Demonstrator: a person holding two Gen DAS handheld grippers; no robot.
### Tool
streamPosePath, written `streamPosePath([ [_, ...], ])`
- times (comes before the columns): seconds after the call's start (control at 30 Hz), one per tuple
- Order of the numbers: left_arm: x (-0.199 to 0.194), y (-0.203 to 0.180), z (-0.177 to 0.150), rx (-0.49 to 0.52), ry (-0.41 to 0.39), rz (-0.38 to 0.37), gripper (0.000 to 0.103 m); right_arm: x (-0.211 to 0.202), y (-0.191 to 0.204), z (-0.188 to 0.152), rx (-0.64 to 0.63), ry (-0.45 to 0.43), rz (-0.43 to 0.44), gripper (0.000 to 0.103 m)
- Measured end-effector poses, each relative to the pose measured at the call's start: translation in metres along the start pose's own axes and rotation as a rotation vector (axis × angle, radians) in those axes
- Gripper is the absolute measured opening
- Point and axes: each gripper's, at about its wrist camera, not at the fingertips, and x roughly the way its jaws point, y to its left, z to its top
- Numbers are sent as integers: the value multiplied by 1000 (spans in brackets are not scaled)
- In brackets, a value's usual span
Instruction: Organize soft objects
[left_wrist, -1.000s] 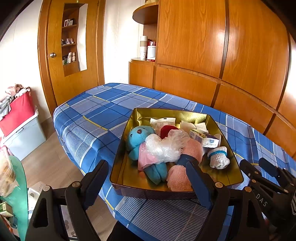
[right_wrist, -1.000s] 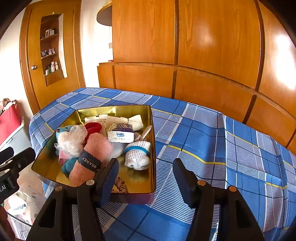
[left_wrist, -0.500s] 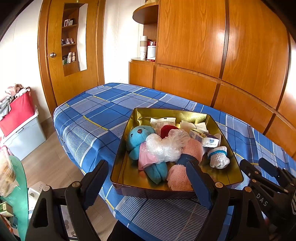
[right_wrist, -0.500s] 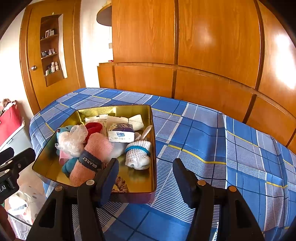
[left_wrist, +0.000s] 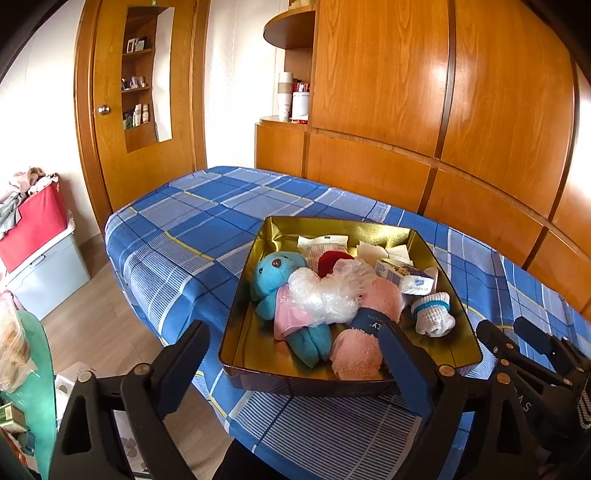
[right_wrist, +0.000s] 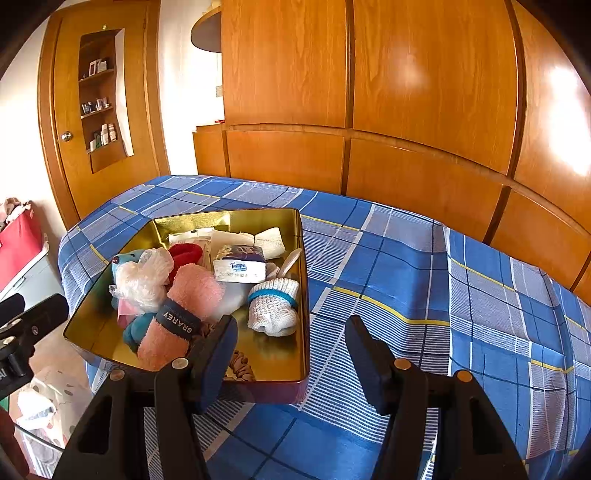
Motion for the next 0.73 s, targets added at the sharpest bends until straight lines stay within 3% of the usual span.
streamPosePath([
  [0.17, -3, -4, 1, 14, -16, -1, 103, 1, -2, -1, 1, 4, -3, 61],
  [0.37, 3, -7, 3, -6, 38, -66, 102, 2, -4, -4, 4, 16, -12, 61],
  [0.53, -1, -11, 3, 23, -9, -106, 97, 2, -10, -5, 5, 24, -25, 61],
  [0.73, 0, -15, 9, 47, -2, -98, 103, -3, -50, -4, 52, 35, -72, 61],
])
